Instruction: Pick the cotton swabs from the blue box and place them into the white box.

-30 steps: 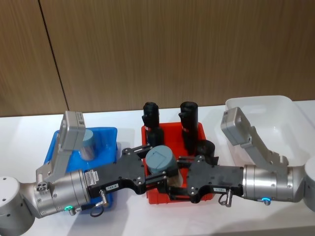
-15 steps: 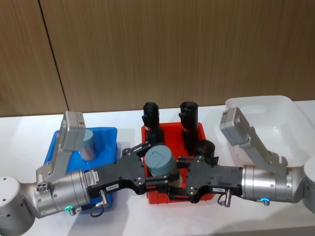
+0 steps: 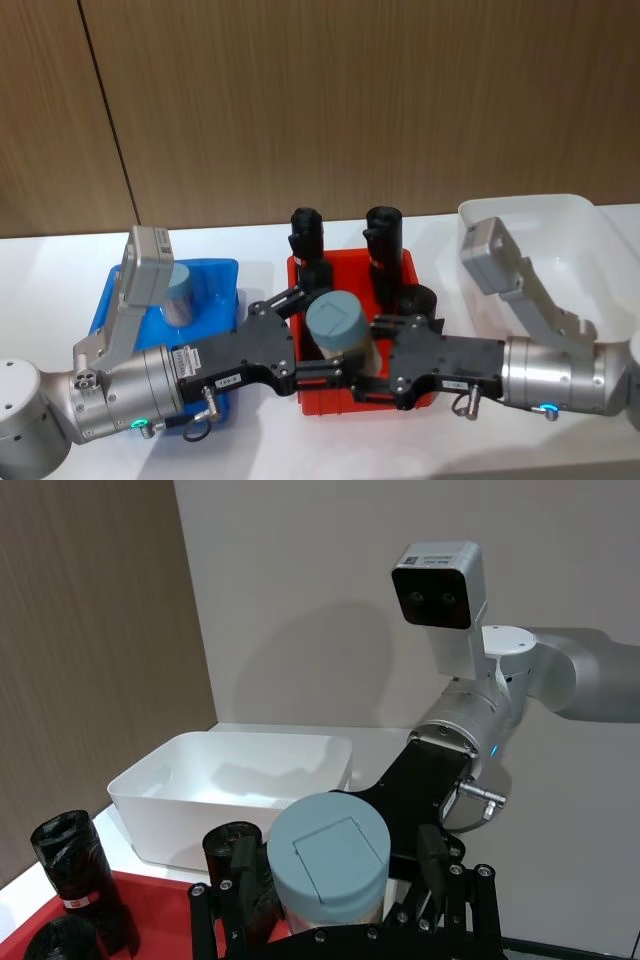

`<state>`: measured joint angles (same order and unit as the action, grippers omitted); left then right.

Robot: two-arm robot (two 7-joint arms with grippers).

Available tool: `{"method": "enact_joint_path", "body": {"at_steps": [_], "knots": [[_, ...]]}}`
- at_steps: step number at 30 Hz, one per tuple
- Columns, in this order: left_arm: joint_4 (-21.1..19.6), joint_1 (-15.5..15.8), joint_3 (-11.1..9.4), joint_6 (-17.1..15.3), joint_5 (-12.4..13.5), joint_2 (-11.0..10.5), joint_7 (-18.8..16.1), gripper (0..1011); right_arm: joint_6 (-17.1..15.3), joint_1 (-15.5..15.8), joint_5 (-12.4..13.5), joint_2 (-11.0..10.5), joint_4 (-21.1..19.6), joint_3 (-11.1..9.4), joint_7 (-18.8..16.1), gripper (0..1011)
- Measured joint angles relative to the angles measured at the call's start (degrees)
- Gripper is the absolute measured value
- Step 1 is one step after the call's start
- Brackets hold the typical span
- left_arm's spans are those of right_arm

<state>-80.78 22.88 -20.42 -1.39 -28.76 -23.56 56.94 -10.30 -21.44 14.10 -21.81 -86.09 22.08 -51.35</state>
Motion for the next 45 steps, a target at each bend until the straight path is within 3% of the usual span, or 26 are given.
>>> {"method": "enact_joint_path", "body": {"at_steps": [14,26,35,45], "knots": [[0.0,0.0,0.0,0.0,0.0,0.0,0.0,1003,0.6,2.0,3.7,-3.6,-0.6,-2.4,4.0,645],[0.0,0.0,0.0,0.0,0.0,0.0,0.0,1003,1.6,3.4,7.2,-7.1,-0.2,-5.3,9.5,645],[0.0,0.0,0.0,0.0,0.0,0.0,0.0,1003,1.7,3.0,8.2,-8.1,1.1,-6.7,14.1,645],[0.0,0.0,0.0,0.0,0.0,0.0,0.0,1003,1.4,0.7,8.2,-7.5,5.2,-7.5,20.2,645]]}}
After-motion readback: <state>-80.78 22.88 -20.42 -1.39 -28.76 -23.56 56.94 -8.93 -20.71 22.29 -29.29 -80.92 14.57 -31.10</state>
